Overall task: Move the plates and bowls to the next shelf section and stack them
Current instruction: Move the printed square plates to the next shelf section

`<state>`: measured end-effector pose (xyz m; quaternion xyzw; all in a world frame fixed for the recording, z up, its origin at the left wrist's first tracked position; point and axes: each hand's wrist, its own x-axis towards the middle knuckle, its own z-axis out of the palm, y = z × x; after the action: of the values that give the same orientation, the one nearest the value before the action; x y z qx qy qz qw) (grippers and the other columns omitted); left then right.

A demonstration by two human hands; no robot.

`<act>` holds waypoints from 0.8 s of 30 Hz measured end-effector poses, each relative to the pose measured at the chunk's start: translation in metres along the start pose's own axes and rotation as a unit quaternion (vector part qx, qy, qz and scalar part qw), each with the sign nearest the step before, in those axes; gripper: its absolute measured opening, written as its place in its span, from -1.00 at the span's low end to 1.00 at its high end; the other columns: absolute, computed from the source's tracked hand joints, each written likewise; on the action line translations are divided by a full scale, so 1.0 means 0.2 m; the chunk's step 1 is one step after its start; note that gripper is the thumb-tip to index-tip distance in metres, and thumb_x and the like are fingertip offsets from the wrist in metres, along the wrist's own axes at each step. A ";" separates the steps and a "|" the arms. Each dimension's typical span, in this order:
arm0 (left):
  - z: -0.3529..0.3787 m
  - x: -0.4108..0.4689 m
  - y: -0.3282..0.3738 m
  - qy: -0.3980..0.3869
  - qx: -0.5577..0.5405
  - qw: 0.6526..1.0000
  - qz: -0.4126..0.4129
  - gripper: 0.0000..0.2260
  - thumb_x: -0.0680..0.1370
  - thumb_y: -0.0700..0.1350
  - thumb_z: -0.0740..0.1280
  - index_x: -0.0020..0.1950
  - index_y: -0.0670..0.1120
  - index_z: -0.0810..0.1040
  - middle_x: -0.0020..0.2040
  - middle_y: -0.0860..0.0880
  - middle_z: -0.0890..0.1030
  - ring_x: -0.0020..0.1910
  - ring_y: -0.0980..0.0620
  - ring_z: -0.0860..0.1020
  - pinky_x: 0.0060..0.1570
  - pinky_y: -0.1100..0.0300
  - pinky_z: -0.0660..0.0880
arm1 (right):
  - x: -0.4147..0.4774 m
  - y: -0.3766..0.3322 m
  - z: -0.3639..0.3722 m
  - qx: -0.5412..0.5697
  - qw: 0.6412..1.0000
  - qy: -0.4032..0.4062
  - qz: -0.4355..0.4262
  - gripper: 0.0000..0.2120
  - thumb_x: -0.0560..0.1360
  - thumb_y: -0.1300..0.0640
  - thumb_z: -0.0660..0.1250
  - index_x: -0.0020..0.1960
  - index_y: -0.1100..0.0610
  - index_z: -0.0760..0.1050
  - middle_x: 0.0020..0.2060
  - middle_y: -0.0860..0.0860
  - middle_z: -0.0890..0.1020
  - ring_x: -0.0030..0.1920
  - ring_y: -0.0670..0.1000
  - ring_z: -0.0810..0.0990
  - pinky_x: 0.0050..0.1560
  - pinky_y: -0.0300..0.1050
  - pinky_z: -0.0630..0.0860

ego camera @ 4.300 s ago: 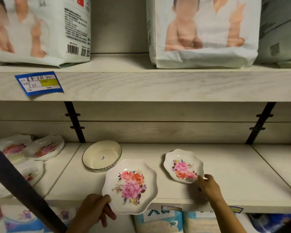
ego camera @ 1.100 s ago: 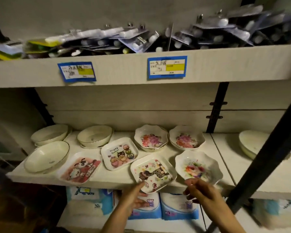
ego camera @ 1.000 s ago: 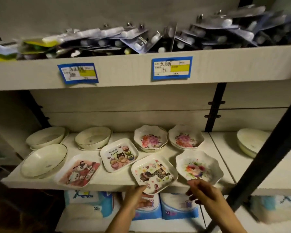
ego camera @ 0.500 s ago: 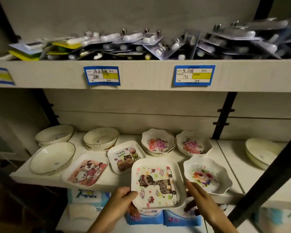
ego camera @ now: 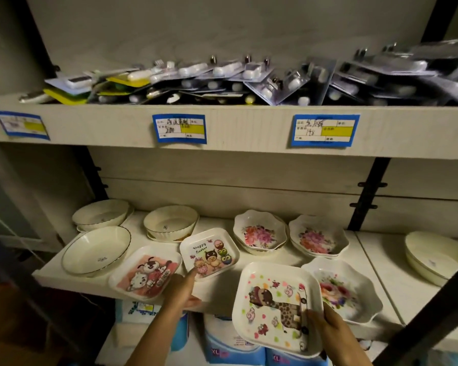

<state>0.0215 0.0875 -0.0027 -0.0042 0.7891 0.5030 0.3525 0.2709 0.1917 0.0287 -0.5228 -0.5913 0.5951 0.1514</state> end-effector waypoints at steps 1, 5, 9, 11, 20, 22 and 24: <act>0.02 0.05 0.00 0.012 0.004 1.000 -0.011 -0.58 0.55 0.01 0.25 0.25 -0.28 0.40 -0.17 -0.17 0.53 -0.19 -0.17 0.57 -0.28 0.02 0.61 | 0.00 -0.01 0.00 0.010 1.000 0.005 0.001 -0.71 0.57 0.26 0.17 0.29 0.17 0.39 -0.17 0.05 0.53 -0.22 0.00 0.46 -0.33 -0.19 0.33; 0.08 0.16 0.04 0.038 0.055 0.998 -0.002 -0.66 0.57 -0.05 0.23 0.23 -0.25 0.42 0.15 -0.24 0.55 -0.14 -0.18 0.59 -0.45 0.13 0.60 | 0.01 0.01 -0.01 0.028 0.999 0.018 0.007 -0.67 0.57 0.27 0.17 0.33 0.21 0.38 0.01 0.14 0.49 0.02 0.12 0.46 -0.22 -0.23 0.36; 0.09 0.19 0.05 0.058 0.123 0.991 -0.005 -0.79 0.54 -0.23 0.27 0.15 -0.27 0.45 0.08 -0.24 0.59 -0.39 -0.08 0.53 -0.57 0.28 0.51 | 0.01 0.01 -0.02 0.036 0.999 0.022 0.011 -0.76 0.57 0.26 0.18 0.23 0.17 0.42 0.00 0.13 0.48 0.05 0.10 0.43 0.12 -0.06 0.39; 0.09 0.22 0.04 0.058 0.119 0.991 0.008 -0.79 0.54 -0.24 0.26 0.15 -0.27 0.46 0.08 -0.25 0.58 -0.21 -0.17 0.61 -0.37 0.20 0.61 | 0.00 0.00 -0.03 0.045 0.998 0.030 0.011 -0.82 0.57 0.26 0.18 0.15 0.10 0.39 0.00 0.13 0.46 0.05 0.10 0.43 0.01 -0.09 0.40; 0.06 0.25 0.00 0.024 0.070 0.996 0.040 -0.77 0.52 -0.19 0.30 0.11 -0.29 0.51 -0.04 -0.26 0.60 -0.17 -0.20 0.62 -0.41 0.13 0.61 | 0.04 0.05 -0.04 0.022 0.999 0.024 0.017 -0.70 0.56 0.24 0.20 0.29 0.15 0.40 -0.04 0.14 0.54 -0.13 0.10 0.51 -0.38 -0.25 0.36; 0.05 0.24 0.00 0.031 0.074 0.996 0.044 -0.79 0.49 -0.21 0.33 0.07 -0.29 0.54 -0.12 -0.24 0.62 -0.20 -0.17 0.63 -0.50 0.18 0.58 | 0.05 0.04 -0.04 0.026 0.999 0.019 0.011 -0.79 0.56 0.25 0.20 0.18 0.12 0.41 -0.18 0.06 0.54 -0.12 0.10 0.50 -0.30 -0.18 0.39; 0.05 0.23 0.01 0.036 0.090 0.994 0.055 -0.80 0.49 -0.22 0.34 0.07 -0.27 0.55 -0.20 -0.21 0.63 -0.28 -0.13 0.64 -0.47 0.17 0.60 | 0.04 0.03 -0.04 0.018 1.000 0.019 0.003 -0.85 0.56 0.25 0.20 0.10 0.10 0.39 -0.25 -0.01 0.51 -0.12 0.09 0.50 -0.25 -0.14 0.41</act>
<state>-0.0079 0.1130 -0.0301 0.0530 0.8425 0.4481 0.2944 0.2768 0.2015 0.0209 -0.5331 -0.5759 0.5960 0.1702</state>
